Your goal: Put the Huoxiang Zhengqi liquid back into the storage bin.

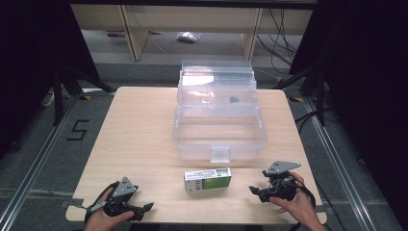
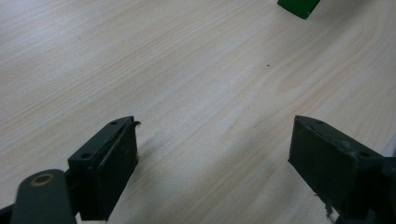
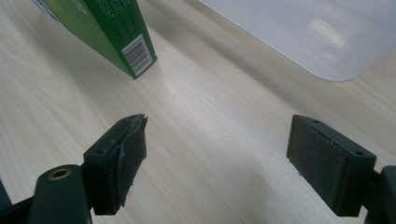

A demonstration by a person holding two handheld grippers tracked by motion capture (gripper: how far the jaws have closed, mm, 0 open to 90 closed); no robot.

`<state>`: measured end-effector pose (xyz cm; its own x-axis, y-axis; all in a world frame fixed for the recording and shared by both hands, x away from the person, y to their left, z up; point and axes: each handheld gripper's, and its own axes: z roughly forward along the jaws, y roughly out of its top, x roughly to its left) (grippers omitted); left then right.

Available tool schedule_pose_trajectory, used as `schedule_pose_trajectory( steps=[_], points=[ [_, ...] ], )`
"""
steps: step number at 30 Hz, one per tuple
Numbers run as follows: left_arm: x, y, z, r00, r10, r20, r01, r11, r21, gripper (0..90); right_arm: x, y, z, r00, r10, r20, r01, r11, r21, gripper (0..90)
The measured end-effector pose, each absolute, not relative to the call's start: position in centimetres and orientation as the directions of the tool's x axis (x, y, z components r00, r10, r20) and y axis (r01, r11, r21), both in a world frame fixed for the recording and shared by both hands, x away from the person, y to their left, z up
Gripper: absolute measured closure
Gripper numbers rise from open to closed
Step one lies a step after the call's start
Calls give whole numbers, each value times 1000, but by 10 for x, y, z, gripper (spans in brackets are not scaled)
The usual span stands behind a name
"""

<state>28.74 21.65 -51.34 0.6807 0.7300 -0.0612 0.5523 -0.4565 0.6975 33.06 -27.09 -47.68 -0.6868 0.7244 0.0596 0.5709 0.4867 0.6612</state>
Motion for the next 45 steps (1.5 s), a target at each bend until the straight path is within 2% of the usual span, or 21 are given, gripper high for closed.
schedule_pose_trajectory(
  steps=[8,10,12,14,19,21,25,32,39,45],
  points=[
    [288,217,-514,678,733,-59,555,-458,694,150,333,-270,-468,-727,686,30,520,521,677,209],
    [288,217,-514,675,735,-63,558,-453,696,150,330,-266,-463,-713,698,65,551,501,667,209],
    [288,217,-514,677,733,-65,557,-452,697,150,334,-267,-459,-740,672,23,512,540,668,209],
    [288,219,-513,692,719,-60,552,-475,685,150,331,-262,-454,-735,676,51,534,531,658,210],
    [288,218,-513,689,722,-61,554,-470,687,150,334,-257,-443,-776,631,-15,458,580,674,200],
    [288,218,-513,688,723,-61,553,-468,689,150,334,-254,-436,-790,613,-15,459,607,649,187],
    [289,219,-513,688,723,-62,554,-468,688,150,336,-242,-426,-833,551,-55,400,667,629,169],
    [288,219,-513,688,723,-63,553,-466,691,150,341,-209,-413,-882,464,-88,339,752,565,171],
    [288,217,-514,677,733,-66,556,-451,698,150,352,-179,-403,-933,339,-119,235,826,512,195],
    [288,218,-513,689,722,-63,553,-466,691,150,358,-156,-395,-950,288,-118,205,863,461,198]
  ],
)
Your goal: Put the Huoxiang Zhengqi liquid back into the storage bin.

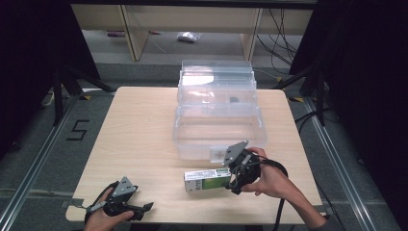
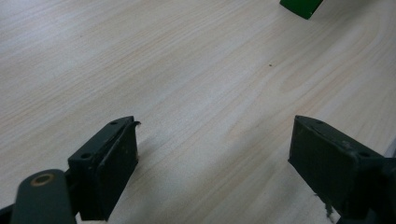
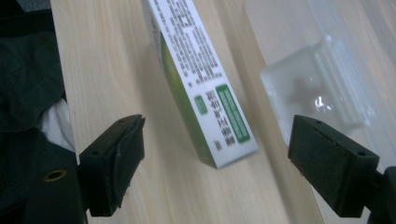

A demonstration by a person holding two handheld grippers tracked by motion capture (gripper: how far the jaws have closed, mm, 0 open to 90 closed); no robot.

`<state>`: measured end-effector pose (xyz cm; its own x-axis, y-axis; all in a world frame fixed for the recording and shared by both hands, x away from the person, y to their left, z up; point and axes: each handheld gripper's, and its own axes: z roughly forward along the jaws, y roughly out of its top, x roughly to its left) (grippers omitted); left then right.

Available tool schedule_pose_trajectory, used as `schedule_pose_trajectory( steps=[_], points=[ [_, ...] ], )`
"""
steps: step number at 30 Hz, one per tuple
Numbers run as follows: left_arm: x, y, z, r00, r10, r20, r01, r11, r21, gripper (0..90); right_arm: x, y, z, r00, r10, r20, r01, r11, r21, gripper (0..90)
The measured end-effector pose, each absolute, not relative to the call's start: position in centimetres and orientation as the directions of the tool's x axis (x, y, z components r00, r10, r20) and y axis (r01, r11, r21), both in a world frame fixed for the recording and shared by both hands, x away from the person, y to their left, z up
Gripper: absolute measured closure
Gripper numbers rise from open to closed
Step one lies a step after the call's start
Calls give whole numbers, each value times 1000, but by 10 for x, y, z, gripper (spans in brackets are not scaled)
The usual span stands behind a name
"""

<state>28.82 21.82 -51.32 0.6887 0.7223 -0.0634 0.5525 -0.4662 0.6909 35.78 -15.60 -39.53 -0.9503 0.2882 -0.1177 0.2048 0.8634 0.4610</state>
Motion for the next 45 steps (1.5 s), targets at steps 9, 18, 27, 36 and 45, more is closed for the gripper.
schedule_pose_trajectory(
  steps=[9,18,27,36,45],
  points=[
    [288,218,-513,687,724,-66,554,-463,692,150,363,-126,-396,-974,206,-96,151,901,406,253],
    [288,218,-514,677,733,-63,554,-452,699,150,368,-106,-404,-979,189,-82,151,929,339,296],
    [288,217,-514,678,732,-68,556,-450,699,150,378,-94,-416,-989,117,-91,86,954,287,335],
    [288,217,-514,677,732,-69,556,-449,699,150,387,-86,-429,-993,96,-66,76,965,251,378],
    [288,217,-514,677,733,-67,557,-450,698,150,393,-82,-437,-997,51,-56,36,971,238,440]
  ],
)
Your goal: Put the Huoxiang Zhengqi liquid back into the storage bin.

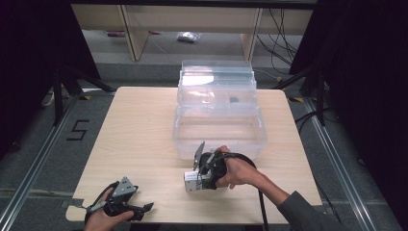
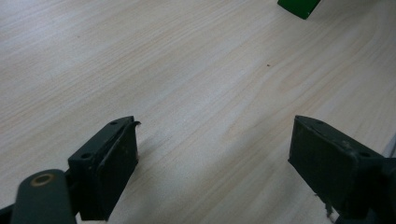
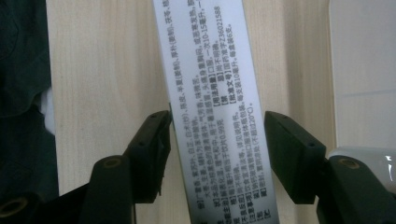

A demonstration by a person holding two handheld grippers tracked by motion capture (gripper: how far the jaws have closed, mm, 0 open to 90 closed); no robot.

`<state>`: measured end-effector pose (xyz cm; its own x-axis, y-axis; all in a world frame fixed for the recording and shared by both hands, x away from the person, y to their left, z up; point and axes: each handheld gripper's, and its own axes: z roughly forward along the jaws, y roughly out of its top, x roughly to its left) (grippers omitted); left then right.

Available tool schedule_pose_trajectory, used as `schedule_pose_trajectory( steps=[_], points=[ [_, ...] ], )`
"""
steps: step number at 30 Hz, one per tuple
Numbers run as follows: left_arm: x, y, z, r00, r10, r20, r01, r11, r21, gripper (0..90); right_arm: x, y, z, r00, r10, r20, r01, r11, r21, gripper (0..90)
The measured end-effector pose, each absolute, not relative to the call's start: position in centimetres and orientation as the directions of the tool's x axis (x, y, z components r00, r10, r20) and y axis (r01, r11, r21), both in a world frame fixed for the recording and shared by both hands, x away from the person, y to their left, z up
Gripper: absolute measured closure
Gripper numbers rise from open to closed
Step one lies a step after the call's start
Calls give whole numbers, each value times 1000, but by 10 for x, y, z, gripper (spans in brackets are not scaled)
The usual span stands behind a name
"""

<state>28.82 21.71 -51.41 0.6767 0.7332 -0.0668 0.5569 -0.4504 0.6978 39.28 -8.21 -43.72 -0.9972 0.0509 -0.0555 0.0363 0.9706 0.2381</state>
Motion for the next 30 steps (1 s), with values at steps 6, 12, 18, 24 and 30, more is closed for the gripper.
schedule_pose_trajectory(
  steps=[6,12,18,24,30],
  points=[
    [288,217,-514,678,732,-71,557,-448,699,150,393,-80,-440,-998,52,-27,46,978,205,529],
    [288,217,-514,678,731,-71,558,-450,697,150,395,-77,-440,-999,-19,-40,-26,984,176,610],
    [288,217,-514,679,730,-72,556,-449,699,150,389,-73,-436,-1000,4,-28,0,992,127,645],
    [288,217,-514,679,730,-71,557,-450,698,150,389,-75,-433,-999,-28,-24,-30,992,121,647],
    [288,217,-514,679,730,-74,557,-448,699,150,388,-79,-421,-999,-28,-32,-33,988,151,648]
  ],
)
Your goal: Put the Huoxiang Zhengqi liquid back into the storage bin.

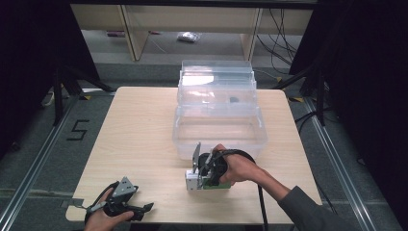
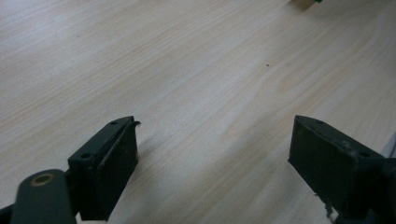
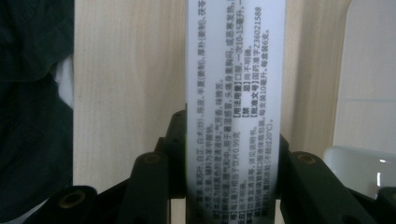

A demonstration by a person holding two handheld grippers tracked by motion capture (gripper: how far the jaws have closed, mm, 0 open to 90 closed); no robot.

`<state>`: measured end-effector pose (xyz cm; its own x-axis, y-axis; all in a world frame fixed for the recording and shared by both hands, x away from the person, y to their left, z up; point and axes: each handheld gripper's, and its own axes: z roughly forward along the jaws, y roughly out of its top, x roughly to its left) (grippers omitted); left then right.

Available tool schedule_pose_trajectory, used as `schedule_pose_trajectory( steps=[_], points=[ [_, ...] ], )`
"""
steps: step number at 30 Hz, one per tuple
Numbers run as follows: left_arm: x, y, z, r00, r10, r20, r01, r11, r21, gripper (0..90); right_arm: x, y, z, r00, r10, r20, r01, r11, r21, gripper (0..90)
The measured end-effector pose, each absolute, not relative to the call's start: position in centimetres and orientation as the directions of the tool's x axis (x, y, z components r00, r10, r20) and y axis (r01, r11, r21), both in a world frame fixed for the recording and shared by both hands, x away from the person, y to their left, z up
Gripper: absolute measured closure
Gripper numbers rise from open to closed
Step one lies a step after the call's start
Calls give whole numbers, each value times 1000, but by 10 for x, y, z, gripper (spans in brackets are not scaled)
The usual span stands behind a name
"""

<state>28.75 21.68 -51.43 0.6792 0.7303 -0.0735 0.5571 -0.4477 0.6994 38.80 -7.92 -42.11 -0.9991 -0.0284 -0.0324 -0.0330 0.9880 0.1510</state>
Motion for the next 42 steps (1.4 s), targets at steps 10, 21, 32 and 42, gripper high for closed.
schedule_pose_trajectory(
  steps=[10,21,32,42],
  points=[
    [287,217,-515,672,736,-79,564,-440,699,150,390,-88,-391,-998,-52,-46,-59,981,185,648],
    [288,218,-514,689,721,-68,555,-464,691,150,398,-105,-351,-995,-43,-85,-62,969,238,648],
    [288,218,-514,689,722,-68,556,-465,689,150,410,-119,-315,-993,35,-115,1,960,280,650],
    [288,216,-516,669,738,-83,565,-433,702,150,440,-132,-298,-989,71,-127,33,961,275,650]
  ],
)
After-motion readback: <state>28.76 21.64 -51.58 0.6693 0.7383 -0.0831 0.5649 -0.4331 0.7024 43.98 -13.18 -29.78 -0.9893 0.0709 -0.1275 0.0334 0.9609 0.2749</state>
